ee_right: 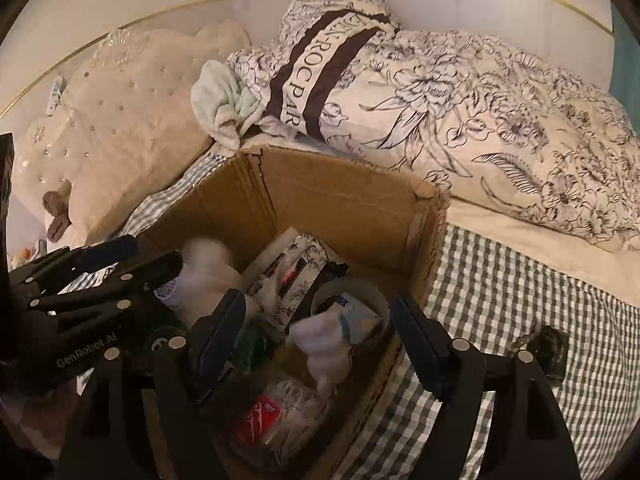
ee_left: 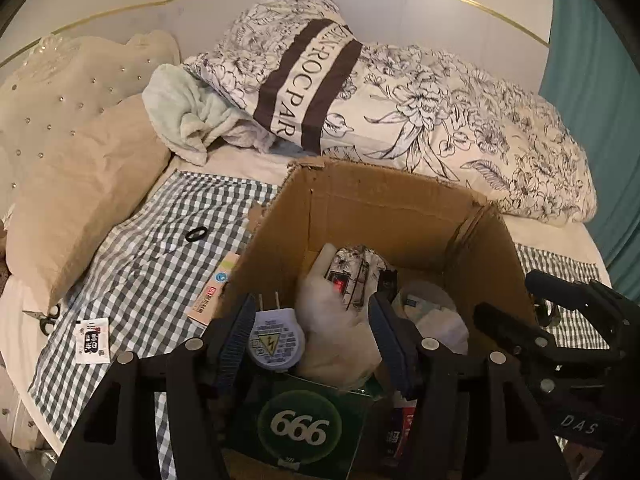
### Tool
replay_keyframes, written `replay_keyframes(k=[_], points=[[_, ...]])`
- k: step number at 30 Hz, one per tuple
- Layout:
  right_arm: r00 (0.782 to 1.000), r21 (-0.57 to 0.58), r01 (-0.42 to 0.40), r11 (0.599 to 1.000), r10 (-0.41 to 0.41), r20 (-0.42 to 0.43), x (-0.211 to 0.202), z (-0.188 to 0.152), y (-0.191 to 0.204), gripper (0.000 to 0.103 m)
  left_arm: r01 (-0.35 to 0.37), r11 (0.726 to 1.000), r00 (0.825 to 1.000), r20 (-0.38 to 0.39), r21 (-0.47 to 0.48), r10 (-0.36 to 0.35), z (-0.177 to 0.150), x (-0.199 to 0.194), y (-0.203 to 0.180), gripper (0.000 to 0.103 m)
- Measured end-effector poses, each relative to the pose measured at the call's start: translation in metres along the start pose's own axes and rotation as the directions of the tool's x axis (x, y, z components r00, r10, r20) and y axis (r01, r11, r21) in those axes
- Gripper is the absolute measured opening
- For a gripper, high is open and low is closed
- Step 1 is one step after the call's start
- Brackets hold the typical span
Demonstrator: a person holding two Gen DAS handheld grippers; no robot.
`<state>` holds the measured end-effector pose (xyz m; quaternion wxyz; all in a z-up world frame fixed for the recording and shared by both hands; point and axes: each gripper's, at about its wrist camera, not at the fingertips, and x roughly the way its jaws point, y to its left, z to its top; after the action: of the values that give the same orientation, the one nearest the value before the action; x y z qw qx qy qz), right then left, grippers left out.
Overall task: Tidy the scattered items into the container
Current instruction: 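Open both tools to drop the tissue and plush toy into the box, then withdraw both open tools from the box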
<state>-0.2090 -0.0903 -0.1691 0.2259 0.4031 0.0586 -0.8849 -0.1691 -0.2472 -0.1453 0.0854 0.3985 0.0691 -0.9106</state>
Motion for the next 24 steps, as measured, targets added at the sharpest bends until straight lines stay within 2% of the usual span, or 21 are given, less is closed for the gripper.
replay_keyframes(k=[11,19,24], points=[[0.997,0.016,0.031,0.999,-0.032,0.076,-0.062,0.002,-0.007,0.076,0.015,1.0,0.996,0.085,0.011,-0.016,0.011,-0.057,-0.016,0.069],[0.989,0.04,0.056,0.998,-0.06,0.133,-0.114,-0.005,-0.018,0.077,0.015,0.999,0.988,0.153,0.028,-0.019,0.01,-0.101,-0.033,0.084],[0.981,0.047,0.066,0.997,-0.074,0.182,-0.149,-0.008,-0.021,0.084,0.013,1.0,0.979,0.202,0.026,-0.018,0.01,-0.127,-0.04,0.098]])
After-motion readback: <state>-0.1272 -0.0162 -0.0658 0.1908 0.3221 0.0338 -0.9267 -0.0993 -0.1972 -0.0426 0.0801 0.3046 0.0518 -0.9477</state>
